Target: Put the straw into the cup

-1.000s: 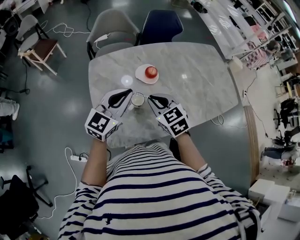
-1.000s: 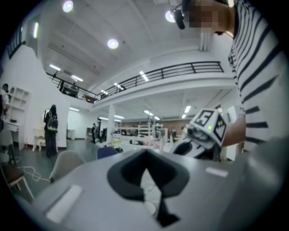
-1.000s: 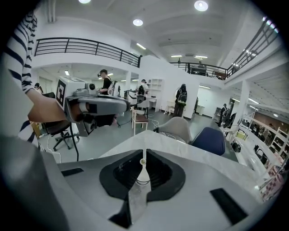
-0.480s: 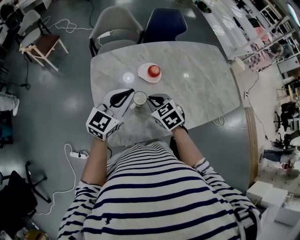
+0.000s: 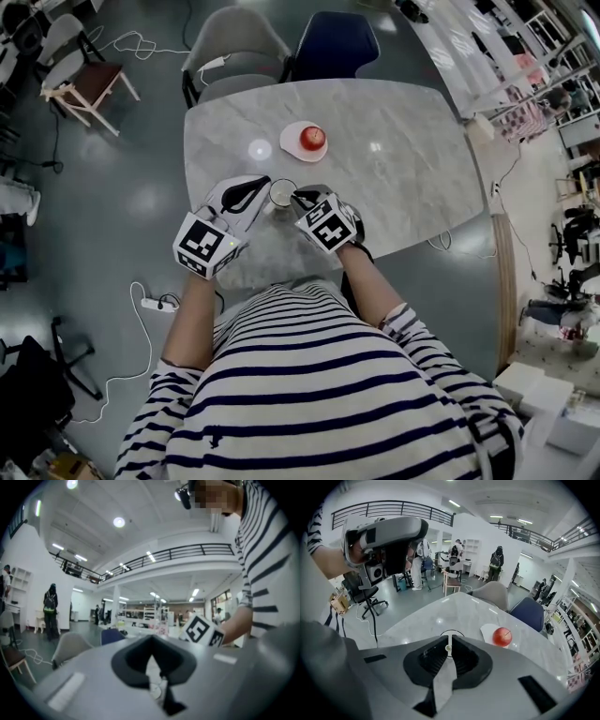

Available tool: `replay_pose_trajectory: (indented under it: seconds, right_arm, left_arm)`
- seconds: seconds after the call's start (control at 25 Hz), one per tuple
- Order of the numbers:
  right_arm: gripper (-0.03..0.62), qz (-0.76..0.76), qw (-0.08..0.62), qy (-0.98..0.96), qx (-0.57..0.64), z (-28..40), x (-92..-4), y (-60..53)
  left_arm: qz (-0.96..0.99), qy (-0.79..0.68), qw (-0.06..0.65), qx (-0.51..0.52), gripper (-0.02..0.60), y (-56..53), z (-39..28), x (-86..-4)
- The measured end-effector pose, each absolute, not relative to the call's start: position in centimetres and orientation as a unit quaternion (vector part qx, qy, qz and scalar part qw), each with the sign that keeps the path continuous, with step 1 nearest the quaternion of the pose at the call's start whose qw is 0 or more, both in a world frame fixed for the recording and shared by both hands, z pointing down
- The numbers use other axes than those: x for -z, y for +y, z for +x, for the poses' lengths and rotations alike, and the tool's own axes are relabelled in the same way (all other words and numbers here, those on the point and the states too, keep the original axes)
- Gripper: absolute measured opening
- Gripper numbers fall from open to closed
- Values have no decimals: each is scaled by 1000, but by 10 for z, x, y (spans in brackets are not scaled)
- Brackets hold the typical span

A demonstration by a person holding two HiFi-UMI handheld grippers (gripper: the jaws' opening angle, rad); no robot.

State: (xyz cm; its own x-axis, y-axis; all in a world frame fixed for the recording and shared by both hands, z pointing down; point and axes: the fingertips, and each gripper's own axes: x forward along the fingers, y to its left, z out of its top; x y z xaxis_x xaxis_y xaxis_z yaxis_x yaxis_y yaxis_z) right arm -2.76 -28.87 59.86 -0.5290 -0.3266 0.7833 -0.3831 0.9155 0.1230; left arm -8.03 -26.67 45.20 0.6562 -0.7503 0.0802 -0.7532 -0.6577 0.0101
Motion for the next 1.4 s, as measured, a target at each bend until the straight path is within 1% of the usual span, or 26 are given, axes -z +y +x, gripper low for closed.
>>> replay_pose_trajectory:
  seconds: [1.4]
  right_arm:
    - [26, 227, 425, -875, -42, -26, -623, -282]
  left_arm:
    - [911, -410, 21, -39, 6, -257, -78, -459]
